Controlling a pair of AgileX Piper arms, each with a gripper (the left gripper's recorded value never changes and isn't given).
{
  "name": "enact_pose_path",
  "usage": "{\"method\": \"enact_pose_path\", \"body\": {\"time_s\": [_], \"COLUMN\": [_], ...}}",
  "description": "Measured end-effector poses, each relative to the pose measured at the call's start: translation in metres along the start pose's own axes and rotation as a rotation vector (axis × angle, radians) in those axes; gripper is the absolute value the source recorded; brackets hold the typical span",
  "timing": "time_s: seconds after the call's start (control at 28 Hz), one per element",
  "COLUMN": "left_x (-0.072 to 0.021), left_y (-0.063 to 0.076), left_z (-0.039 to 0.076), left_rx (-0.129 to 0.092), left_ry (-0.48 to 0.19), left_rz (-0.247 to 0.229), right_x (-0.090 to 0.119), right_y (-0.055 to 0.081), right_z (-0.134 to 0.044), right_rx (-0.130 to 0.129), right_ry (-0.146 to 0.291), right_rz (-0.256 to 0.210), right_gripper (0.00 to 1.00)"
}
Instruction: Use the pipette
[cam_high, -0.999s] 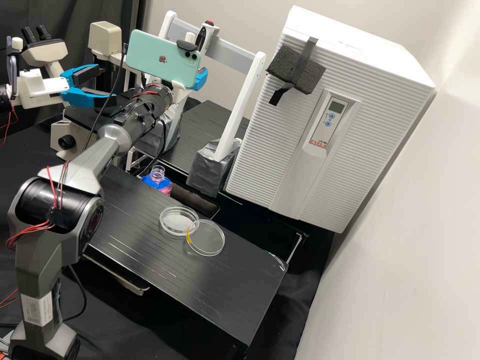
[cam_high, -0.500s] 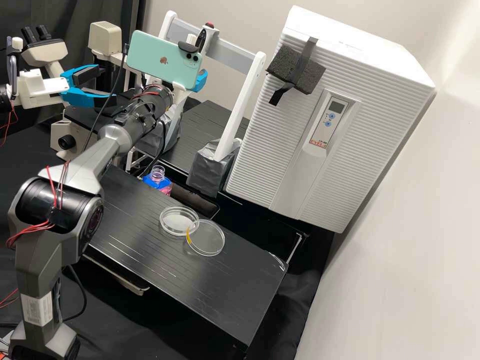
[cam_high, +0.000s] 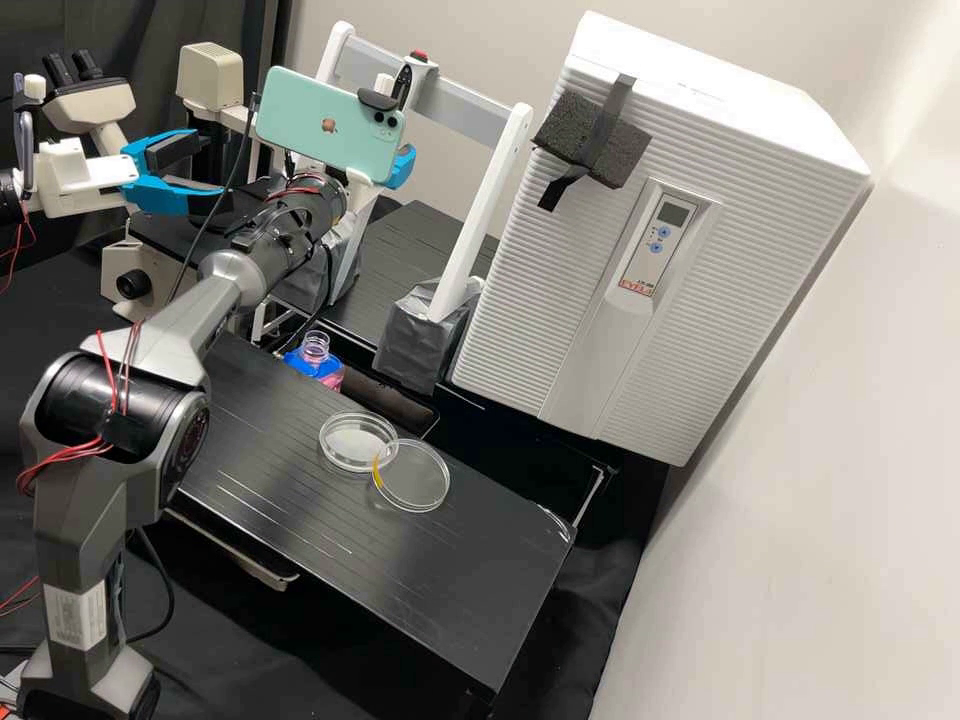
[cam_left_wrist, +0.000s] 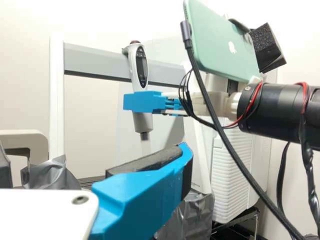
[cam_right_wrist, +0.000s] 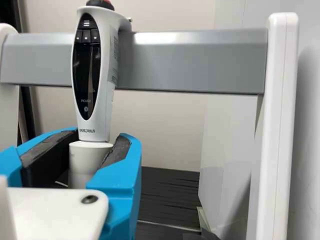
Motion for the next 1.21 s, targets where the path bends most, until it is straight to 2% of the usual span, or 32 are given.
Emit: {"method": "enact_pose_path", "body": {"time_s": [0.14,0.64,0.68,0.75,0.79,0.82,1.04,1.11,1.21], "left_x": [-0.0003,0.0001,0.0001,0.0001,0.0001,0.0001,0.0001,0.0001,0.0001], "left_y": [-0.001,-0.002,-0.002,-0.002,-0.002,-0.002,-0.002,-0.002,-0.002], "left_z": [0.0,0.003,0.003,0.003,0.003,0.003,0.003,0.003,0.003], "left_rx": [0.0,-0.003,-0.003,-0.003,-0.003,-0.003,-0.003,-0.003,-0.003], "left_ry": [0.001,-0.008,-0.008,-0.008,-0.008,-0.008,-0.008,-0.008,-0.008], "left_rz": [-0.002,-0.005,-0.005,-0.005,-0.005,-0.005,-0.005,-0.005,-0.005], "right_x": [0.003,0.006,0.006,0.008,0.009,0.009,0.013,0.015,0.014], "right_y": [-0.002,-0.004,-0.004,-0.006,-0.007,-0.007,-0.012,-0.014,-0.015], "right_z": [0.003,0.006,0.006,0.008,0.009,0.009,0.016,0.018,0.017], "right_rx": [-0.001,-0.007,-0.007,-0.016,-0.04,-0.05,-0.049,-0.041,-0.044], "right_ry": [-0.006,-0.013,-0.014,-0.019,-0.022,-0.027,-0.058,-0.069,-0.068], "right_rz": [0.015,0.023,0.024,0.025,0.031,0.036,0.027,0.022,0.019], "right_gripper": [0.0,0.0,1.0,1.0,1.0,1.0,1.0,1.0,1.0]}}
